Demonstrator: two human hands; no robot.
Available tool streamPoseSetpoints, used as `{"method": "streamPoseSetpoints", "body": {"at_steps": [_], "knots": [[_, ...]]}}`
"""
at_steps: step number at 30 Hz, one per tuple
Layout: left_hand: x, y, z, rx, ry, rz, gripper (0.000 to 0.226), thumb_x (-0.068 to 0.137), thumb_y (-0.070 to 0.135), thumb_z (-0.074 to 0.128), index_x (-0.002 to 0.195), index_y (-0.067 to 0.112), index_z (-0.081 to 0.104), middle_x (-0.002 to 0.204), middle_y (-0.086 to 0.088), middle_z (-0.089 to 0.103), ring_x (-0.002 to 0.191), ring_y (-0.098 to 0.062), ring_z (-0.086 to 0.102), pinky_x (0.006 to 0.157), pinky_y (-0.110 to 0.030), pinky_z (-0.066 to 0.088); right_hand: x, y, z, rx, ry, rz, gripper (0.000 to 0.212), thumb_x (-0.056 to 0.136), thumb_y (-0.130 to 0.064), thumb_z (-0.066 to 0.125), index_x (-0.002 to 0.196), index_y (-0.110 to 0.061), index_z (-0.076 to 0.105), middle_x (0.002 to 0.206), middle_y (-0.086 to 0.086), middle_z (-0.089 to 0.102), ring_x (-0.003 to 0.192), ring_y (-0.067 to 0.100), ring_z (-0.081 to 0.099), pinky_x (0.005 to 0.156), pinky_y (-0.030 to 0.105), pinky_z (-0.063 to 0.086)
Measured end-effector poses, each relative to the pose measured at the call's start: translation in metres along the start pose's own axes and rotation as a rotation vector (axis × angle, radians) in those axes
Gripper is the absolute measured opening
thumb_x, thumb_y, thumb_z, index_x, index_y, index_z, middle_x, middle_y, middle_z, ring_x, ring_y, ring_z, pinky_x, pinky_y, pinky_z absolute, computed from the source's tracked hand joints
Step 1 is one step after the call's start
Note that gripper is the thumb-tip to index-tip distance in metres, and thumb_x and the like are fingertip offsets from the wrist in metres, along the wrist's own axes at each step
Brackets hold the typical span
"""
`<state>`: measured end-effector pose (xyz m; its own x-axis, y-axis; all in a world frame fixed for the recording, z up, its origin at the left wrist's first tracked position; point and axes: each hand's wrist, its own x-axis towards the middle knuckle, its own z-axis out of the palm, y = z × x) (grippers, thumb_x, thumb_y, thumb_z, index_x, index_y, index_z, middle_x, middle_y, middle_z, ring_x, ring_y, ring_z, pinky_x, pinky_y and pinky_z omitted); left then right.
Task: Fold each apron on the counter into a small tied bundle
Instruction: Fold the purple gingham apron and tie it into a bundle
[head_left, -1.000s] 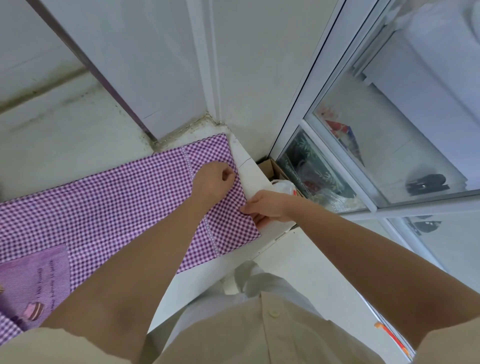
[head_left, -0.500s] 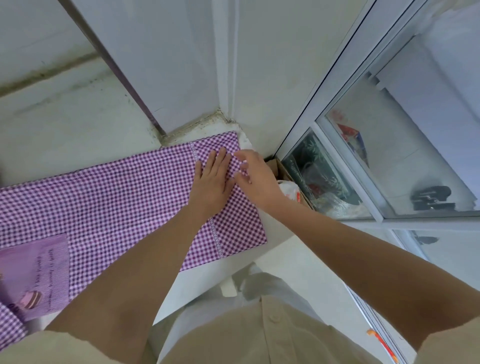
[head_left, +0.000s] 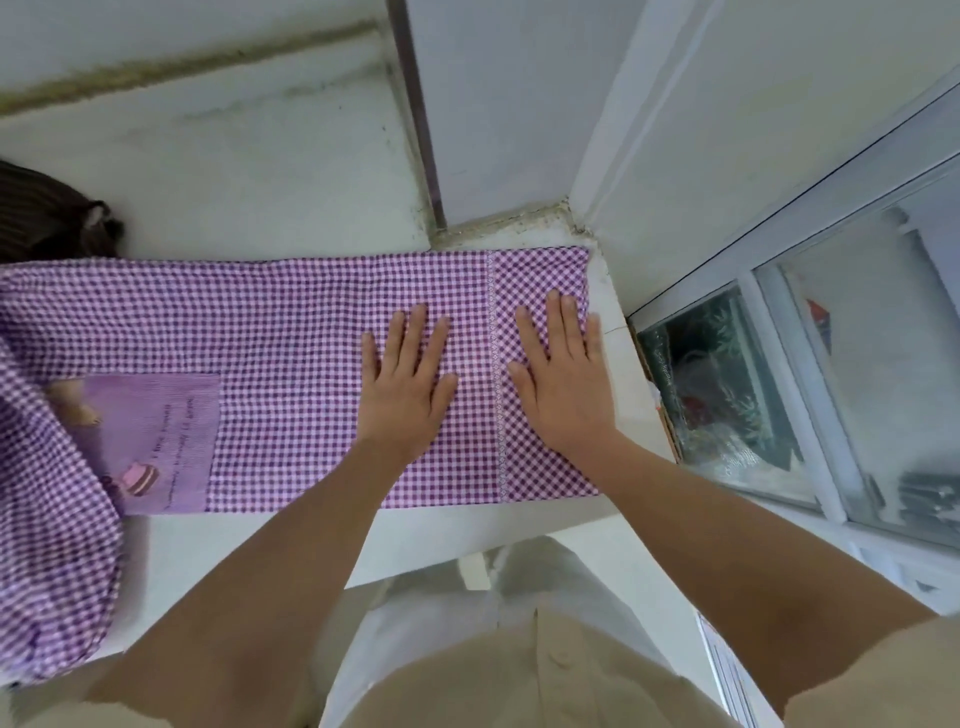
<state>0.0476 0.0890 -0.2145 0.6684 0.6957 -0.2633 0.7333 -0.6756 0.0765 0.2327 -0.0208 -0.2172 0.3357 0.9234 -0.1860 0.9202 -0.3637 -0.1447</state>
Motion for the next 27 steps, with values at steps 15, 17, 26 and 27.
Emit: {"method": "streamPoseSetpoints", "body": {"at_steps": [15, 17, 26, 27], "knots": [[-0.047, -0.072, 0.013, -0.106, 0.104, -0.44, 0.064, 0.098, 0.054, -0.002, 0.155, 0.026, -0.009, 0.163, -0.004, -0.013, 0.15, -0.024, -0.015, 0.12, -0.055, 0.0, -0.004, 0.012, 0.0, -0.086, 0.034, 0.016, 0.058, 0.103, -0.041, 0.013, 0.157, -0.024, 0.001, 0.164, 0.013, -0.006, 0.151, 0.028, -0.01, 0.122, 0.051, 0.004], [-0.056, -0.086, 0.01, -0.144, 0.084, -0.526, 0.068, 0.096, 0.054, -0.004, 0.156, 0.023, -0.007, 0.163, -0.007, -0.012, 0.15, -0.026, -0.013, 0.119, -0.057, 0.0, -0.003, 0.011, 0.001, -0.11, 0.032, 0.013, 0.059, 0.102, -0.041, 0.011, 0.157, -0.024, 0.001, 0.164, 0.014, -0.006, 0.151, 0.028, -0.009, 0.122, 0.051, 0.004], [-0.052, -0.053, 0.016, -0.087, 0.051, -0.226, 0.064, 0.095, 0.055, -0.01, 0.154, 0.031, -0.013, 0.162, -0.004, -0.017, 0.148, -0.027, -0.019, 0.117, -0.06, -0.002, 0.013, -0.05, -0.003, -0.052, 0.03, 0.075, 0.061, 0.1, -0.04, 0.004, 0.156, -0.018, -0.009, 0.163, 0.009, -0.015, 0.15, 0.024, -0.016, 0.123, 0.043, -0.006], [-0.054, -0.058, 0.017, -0.087, 0.058, -0.209, 0.063, 0.096, 0.054, -0.009, 0.155, 0.03, -0.011, 0.163, -0.004, -0.015, 0.149, -0.026, -0.017, 0.118, -0.059, -0.001, 0.013, -0.06, 0.0, -0.036, 0.013, 0.035, 0.061, 0.1, -0.041, 0.002, 0.156, -0.019, -0.01, 0.162, 0.008, -0.017, 0.149, 0.024, -0.017, 0.122, 0.042, -0.007]]}}
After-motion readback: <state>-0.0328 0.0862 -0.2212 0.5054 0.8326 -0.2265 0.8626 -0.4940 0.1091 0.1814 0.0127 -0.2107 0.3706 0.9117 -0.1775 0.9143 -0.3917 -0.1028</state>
